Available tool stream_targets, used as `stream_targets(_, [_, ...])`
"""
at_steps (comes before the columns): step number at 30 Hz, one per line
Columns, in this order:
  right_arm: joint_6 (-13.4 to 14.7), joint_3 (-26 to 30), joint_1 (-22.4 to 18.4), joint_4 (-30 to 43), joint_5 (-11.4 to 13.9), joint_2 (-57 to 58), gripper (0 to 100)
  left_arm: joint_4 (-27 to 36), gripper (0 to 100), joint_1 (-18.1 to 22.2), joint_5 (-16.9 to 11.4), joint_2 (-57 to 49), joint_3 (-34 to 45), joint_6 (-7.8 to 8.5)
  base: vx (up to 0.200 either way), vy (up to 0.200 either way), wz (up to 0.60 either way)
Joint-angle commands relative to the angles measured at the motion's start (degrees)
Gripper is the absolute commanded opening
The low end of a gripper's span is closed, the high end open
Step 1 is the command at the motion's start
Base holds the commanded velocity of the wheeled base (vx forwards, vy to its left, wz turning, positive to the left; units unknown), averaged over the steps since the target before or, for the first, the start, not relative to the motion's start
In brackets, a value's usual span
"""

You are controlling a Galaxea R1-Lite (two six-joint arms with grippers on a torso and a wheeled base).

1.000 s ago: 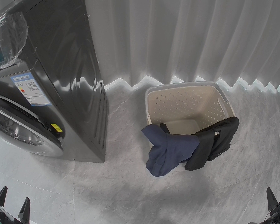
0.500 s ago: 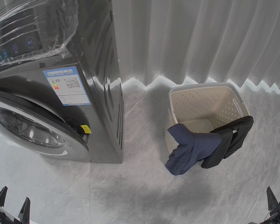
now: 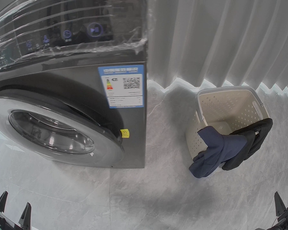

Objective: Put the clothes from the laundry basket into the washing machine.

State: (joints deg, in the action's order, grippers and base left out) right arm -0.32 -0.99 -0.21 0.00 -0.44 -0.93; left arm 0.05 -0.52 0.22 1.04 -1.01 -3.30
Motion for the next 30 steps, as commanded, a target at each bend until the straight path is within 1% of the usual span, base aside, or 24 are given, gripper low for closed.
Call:
stream_targets(1, [-0.03,0.99,0.03,0.0,0.0,0.57,100,-0.05,100,0.08,0.04,-0.86,0.92,-0.04,0.0,0.2,0.0])
stream_targets(4, [-0.03,0.99,0.03,0.0,0.0,0.57,100,-0.05,100,0.0,0.04,-0.86,1.01,-0.04,0.0,0.2,0.0])
stream_targets(13, [-0.03,0.99,0.03,0.0,0.0,0.57,100,-0.05,100,0.0,0.04,-0.86,1.01,-0.04,0.0,0.0,0.0])
stream_targets(30, [-0.03,0.99,0.03,0.0,0.09,0.57,100,-0.05,100,0.0,0.04,-0.86,0.92,-0.04,0.0,0.2,0.0])
